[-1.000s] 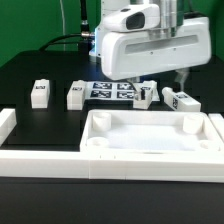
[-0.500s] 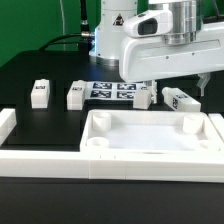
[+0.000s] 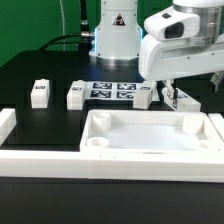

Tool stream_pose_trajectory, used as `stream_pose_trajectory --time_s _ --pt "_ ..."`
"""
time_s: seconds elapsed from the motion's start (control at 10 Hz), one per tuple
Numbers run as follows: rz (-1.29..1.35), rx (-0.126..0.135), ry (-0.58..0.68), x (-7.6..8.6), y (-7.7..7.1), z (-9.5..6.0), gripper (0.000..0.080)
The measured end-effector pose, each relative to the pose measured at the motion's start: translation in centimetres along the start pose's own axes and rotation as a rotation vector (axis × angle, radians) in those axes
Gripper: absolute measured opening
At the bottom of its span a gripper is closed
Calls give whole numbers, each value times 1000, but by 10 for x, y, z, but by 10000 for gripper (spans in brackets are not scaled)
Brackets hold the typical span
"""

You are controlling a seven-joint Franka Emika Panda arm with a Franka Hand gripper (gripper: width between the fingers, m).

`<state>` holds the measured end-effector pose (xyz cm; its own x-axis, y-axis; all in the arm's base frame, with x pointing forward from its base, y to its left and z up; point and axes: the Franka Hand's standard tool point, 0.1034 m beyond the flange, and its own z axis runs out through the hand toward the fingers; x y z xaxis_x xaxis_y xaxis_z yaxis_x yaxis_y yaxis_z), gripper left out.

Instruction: Assemble desk

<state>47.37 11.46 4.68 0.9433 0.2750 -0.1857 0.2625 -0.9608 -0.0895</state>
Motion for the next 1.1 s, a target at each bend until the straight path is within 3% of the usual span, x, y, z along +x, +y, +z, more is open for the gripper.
stream_pose_trajectory --time_s 0.3,0.4,0.6,0.7,1.1 --pt "-1 29 -195 -4 -4 1 649" --pt "2 26 -211 -1 -4 2 649" --pt "22 -49 -209 -9 -5 7 649" --pt "28 -69 -209 -10 -8 8 649" --pt "22 -72 -236 -11 -8 9 649"
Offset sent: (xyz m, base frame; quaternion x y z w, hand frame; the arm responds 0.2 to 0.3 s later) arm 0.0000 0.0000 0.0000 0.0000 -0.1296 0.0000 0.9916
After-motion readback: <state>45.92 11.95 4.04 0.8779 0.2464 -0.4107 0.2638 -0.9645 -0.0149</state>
